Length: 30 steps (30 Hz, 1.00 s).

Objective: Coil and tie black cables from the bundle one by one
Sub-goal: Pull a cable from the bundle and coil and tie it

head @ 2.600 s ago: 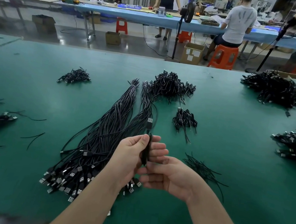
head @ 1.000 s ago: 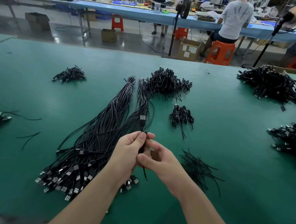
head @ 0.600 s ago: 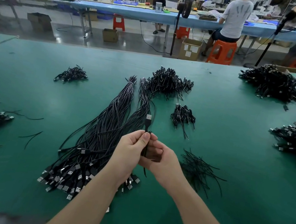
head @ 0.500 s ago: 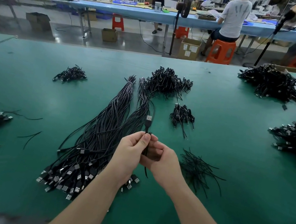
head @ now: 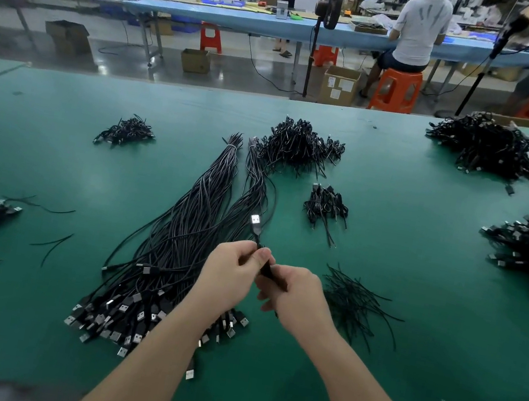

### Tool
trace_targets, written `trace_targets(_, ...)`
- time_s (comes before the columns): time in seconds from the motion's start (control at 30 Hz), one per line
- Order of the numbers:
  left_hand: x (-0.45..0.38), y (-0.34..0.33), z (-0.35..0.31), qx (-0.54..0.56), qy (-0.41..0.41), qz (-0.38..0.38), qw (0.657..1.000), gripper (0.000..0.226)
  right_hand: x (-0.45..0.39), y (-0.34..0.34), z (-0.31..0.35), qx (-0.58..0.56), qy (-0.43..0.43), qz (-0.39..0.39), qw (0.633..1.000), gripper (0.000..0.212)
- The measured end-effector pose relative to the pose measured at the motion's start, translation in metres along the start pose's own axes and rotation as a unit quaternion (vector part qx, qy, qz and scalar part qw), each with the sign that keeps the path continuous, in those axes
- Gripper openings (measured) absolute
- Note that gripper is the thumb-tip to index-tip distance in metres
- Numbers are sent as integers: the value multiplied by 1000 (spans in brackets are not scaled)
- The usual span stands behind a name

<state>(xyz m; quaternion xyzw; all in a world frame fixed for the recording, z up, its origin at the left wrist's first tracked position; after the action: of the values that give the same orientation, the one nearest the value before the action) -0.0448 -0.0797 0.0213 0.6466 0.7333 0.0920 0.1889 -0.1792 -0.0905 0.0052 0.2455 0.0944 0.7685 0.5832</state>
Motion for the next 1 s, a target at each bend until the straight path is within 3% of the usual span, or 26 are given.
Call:
trace_targets(0.27, -3, 8, 17, -29, 23, -80, 996, 26, -3, -2, -5, -15, -18, -26, 999, 31)
trace_targets(0.33, -5, 4, 22, -41, 28, -52, 997, 36, -5, -2, -8, 1, -26, -31, 999, 34)
trace_targets(0.57, -10, -2, 24, -29, -4, -1, 1000, 6, -8, -12, -12, 52, -12, -1, 999, 28)
trace_targets(0.7, -11, -1, 29, 43, 24, 7, 999, 10, -12, -19, -16, 124, -6, 21, 992, 26)
trace_targets(0.83, -11, -3, 39, 105, 66, 16, 992, 9, -10, -32, -28, -41, -78, 105, 991, 33)
trace_targets(1.0, -14, -11, 46, 107, 83, 37, 990, 9, -6, -40, -39, -208, -135, 185, 951, 33)
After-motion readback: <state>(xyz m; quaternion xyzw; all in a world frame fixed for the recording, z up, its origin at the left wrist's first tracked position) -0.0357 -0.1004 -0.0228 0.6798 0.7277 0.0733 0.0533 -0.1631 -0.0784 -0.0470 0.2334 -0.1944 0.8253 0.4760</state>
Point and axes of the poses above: each hand's wrist, its own x-axis away from the middle knuckle, its own y-axis out of the back of the hand, z = x × y, the point moved 7 cm from there along -x, towards the middle knuckle, and after that the axes turned 10 degrees about -y, right-handed, at the moved point
